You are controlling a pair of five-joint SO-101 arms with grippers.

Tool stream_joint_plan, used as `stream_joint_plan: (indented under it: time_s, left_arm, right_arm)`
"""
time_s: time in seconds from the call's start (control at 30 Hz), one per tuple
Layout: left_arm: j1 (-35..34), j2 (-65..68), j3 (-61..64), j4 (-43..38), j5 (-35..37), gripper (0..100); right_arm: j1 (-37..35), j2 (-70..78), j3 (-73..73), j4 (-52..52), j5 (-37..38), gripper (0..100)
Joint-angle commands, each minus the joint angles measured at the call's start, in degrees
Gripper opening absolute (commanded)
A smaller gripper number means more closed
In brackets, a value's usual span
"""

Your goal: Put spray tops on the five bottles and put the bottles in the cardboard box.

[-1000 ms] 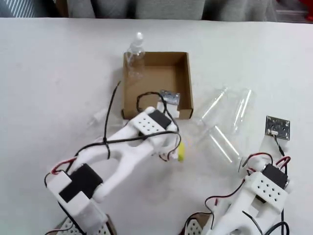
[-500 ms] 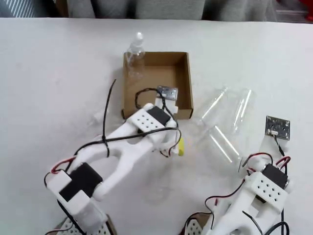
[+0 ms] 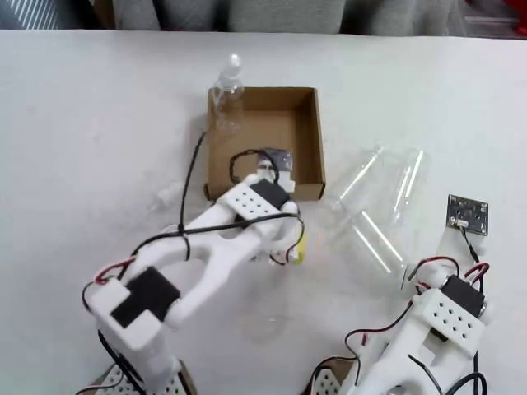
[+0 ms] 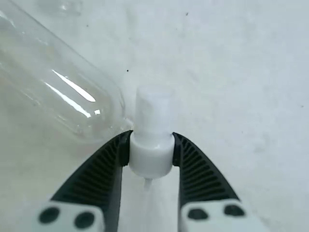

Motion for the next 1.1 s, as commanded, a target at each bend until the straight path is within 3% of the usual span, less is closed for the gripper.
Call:
stream_joint_plan:
  time_s: [0.0, 0.37, 0.47, 0.53, 0.57, 0.63, 0.9, 1.07]
  left_arm:
    - [1.54, 3.47, -2.99, 0.62, 0.79, 29]
    - [2.15, 4.88, -4.4, 0.62, 1.93, 28]
    - [2.59, 4.79, -4.22, 0.26, 1.41, 16]
    - [2.59, 4.79, -4.57, 0.18, -2.11, 3]
    - [2.51, 4.79, -4.66, -0.09, -4.04, 1]
    - [2.33, 4.79, -4.31, 0.0, -5.89, 5]
    - [2.24, 4.18, -4.04, 0.18, -11.96, 2]
    - [1.54, -4.0, 0.53, -0.53, -15.91, 2]
  right_arm:
    - [-0.57, -0.92, -0.44, -0.66, 0.53, 1.7]
    - [-0.57, -0.92, -0.44, -0.66, 0.53, 1.7]
    - [-0.57, -0.92, -0.44, -0.66, 0.53, 1.7]
    - [-0.57, -0.92, -0.44, -0.66, 0.53, 1.7]
    - [-0.57, -0.92, -0.44, -0.66, 0.53, 1.7]
    - [-0.57, -0.92, -0.44, -0.66, 0.53, 1.7]
    - [-0.57, -0.92, -0.44, -0.66, 0.53, 1.7]
    - [-0.57, -0.92, -0.44, -0.75, 0.53, 1.7]
